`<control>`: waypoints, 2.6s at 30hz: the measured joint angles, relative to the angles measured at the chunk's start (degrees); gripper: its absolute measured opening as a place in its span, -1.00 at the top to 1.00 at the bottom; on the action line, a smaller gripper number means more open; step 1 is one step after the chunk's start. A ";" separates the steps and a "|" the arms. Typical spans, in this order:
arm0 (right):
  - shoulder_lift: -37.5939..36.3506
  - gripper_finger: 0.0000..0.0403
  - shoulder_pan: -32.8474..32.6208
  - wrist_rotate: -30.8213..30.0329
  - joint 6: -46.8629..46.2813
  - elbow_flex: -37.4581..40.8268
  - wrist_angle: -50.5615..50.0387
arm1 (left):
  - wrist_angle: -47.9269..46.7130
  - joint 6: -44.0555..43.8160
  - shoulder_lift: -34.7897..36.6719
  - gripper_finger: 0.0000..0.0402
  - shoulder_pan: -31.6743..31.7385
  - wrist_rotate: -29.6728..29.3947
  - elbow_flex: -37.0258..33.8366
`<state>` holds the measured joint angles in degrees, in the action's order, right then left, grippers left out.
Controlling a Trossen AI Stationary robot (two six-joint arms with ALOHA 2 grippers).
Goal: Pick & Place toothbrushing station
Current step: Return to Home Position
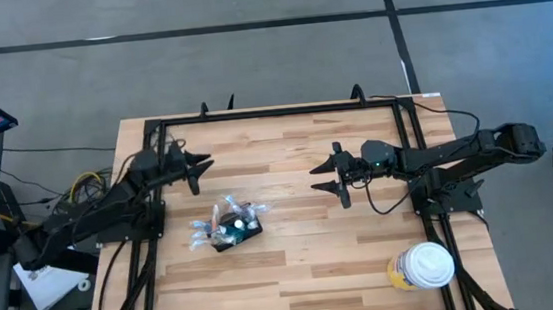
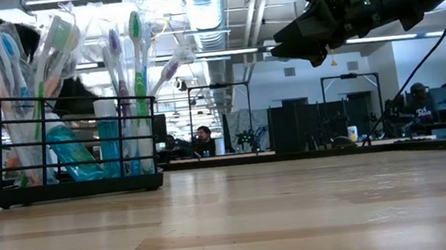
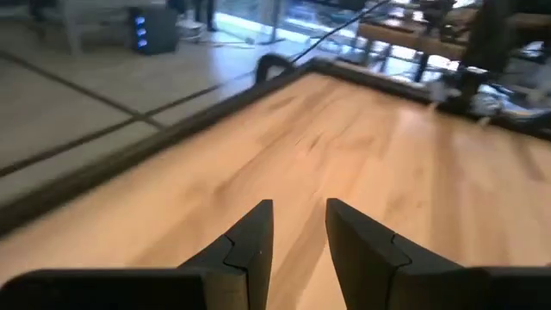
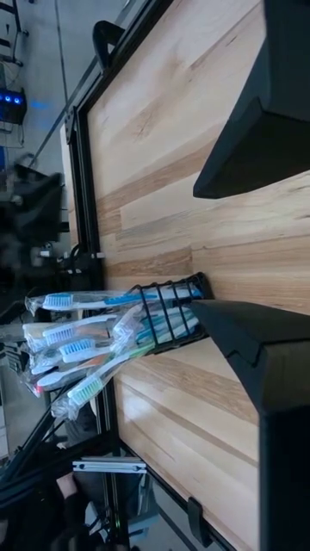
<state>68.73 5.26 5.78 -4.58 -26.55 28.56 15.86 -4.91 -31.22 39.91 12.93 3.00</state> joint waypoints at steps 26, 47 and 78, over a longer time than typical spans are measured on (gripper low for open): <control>-0.02 0.04 -2.21 0.42 2.44 3.60 4.68 | -11.69 -4.83 14.40 0.48 -25.19 -16.24 -2.62; -6.83 0.02 9.11 18.85 -4.77 26.16 31.49 | -13.26 -3.37 17.68 0.48 -33.32 -23.82 -2.59; -63.56 0.03 8.41 15.04 -13.75 25.86 -25.11 | -12.92 -5.70 14.73 0.48 -33.46 -20.24 -2.66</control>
<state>5.17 13.67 20.82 -18.33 -0.69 3.45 2.94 -10.61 -16.49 6.46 -7.31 0.34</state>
